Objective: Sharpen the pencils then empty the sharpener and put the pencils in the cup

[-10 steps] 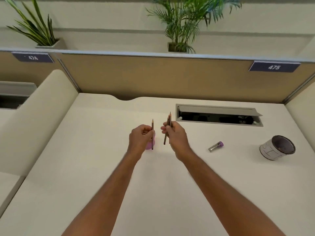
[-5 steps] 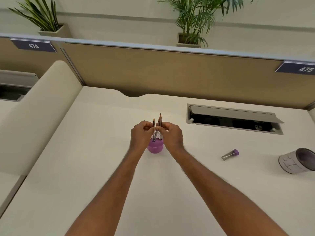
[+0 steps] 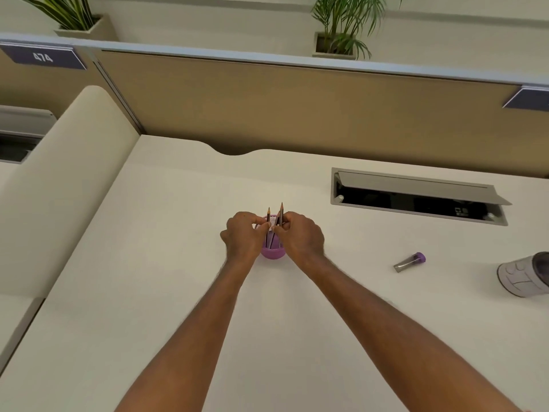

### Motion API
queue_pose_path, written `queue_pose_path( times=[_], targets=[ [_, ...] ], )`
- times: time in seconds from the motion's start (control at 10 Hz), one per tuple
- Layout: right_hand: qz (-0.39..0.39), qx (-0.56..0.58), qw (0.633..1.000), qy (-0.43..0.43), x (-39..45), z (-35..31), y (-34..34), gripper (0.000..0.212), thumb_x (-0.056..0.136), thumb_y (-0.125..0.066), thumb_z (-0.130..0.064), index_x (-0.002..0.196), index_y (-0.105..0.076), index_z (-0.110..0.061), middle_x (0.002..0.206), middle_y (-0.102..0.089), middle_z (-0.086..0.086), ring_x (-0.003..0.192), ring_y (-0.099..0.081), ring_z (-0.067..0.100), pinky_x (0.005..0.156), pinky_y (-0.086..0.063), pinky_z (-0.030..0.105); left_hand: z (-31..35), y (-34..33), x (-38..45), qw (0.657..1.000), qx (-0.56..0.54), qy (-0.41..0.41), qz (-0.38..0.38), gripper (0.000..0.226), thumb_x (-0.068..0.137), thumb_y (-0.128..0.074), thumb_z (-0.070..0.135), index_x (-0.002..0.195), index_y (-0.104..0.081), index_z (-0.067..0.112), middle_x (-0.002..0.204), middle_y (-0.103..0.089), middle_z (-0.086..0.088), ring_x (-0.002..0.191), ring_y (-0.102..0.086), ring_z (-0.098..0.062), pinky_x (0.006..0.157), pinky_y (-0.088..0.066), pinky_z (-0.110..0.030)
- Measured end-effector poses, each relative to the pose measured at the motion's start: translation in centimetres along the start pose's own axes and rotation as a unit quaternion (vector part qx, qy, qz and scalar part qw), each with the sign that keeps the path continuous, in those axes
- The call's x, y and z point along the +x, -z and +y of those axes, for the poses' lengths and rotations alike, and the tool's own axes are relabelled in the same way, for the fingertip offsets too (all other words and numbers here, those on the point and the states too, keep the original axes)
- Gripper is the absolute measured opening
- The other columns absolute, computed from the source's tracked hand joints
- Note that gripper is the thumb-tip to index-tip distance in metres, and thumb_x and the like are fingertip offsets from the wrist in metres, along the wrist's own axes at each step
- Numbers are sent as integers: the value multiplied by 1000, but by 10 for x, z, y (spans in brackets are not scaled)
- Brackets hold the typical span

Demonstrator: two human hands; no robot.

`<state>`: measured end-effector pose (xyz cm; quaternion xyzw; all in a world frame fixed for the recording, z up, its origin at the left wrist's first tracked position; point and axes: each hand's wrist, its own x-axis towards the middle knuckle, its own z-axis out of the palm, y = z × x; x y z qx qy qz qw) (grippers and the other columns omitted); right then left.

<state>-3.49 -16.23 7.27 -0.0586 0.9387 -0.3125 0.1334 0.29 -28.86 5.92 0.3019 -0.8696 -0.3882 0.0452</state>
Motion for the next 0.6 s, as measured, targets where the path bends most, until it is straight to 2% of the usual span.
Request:
queue_pose_path(
  times=[0.2, 0.4, 0.6],
  targets=[
    [3, -24, 999, 22, -4, 1, -4, 26, 97, -60, -40, 115, -71, -24, 102, -79, -5, 94, -72, 24, 84, -53, 38, -2, -2, -2, 999, 20, -26, 2, 8, 91, -72, 27, 95, -80, 25, 111, -73, 6, 111, -62, -16, 83, -27, -35],
    [27, 20, 999, 17, -11, 3, -2, 29, 97, -58, -27, 124, -67, -26, 108, -79, -7, 101, -71, 23, 90, -53, 40, -3, -3, -4, 999, 35, -30, 5, 12, 93, -71, 25, 101, -79, 23, 115, -72, 5, 114, -60, -19, 85, -29, -36],
    [63, 68, 996, 19, -15, 12, 5, 19, 98, -59, -27, 114, -68, -27, 103, -78, -9, 92, -70, 20, 85, -54, 39, -1, 0, -11, 998, 36, -48, 36, 12, 93, -70, 24, 104, -76, 23, 118, -68, 3, 117, -57, -21, 93, -35, -40]
  ],
)
